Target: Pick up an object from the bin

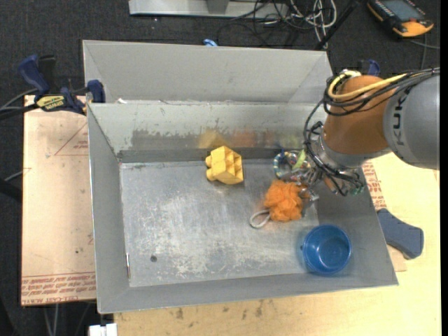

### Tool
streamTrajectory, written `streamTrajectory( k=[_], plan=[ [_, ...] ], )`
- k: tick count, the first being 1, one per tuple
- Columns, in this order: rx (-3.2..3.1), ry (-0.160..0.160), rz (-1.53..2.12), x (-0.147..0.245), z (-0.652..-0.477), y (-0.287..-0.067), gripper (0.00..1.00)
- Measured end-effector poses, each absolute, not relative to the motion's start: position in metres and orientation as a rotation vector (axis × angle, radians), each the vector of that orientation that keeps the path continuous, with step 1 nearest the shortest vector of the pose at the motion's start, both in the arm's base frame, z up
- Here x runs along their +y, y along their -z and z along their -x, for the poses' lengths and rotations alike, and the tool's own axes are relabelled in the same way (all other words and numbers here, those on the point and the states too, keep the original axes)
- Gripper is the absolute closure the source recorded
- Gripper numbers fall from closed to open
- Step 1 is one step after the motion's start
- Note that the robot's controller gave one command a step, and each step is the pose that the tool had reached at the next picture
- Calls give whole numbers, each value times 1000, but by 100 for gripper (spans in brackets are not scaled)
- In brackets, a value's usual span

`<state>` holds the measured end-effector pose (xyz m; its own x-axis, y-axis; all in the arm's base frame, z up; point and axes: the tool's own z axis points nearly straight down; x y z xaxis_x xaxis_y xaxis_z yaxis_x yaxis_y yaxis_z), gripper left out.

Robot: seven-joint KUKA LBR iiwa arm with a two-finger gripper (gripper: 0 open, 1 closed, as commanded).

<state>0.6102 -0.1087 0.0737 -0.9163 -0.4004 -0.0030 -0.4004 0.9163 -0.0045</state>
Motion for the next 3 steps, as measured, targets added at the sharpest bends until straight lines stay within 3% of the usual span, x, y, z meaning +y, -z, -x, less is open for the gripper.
streamTrajectory(
  k=[3],
  plan=[
    [3072,3,640,-108,-610,-78,100]
  ],
)
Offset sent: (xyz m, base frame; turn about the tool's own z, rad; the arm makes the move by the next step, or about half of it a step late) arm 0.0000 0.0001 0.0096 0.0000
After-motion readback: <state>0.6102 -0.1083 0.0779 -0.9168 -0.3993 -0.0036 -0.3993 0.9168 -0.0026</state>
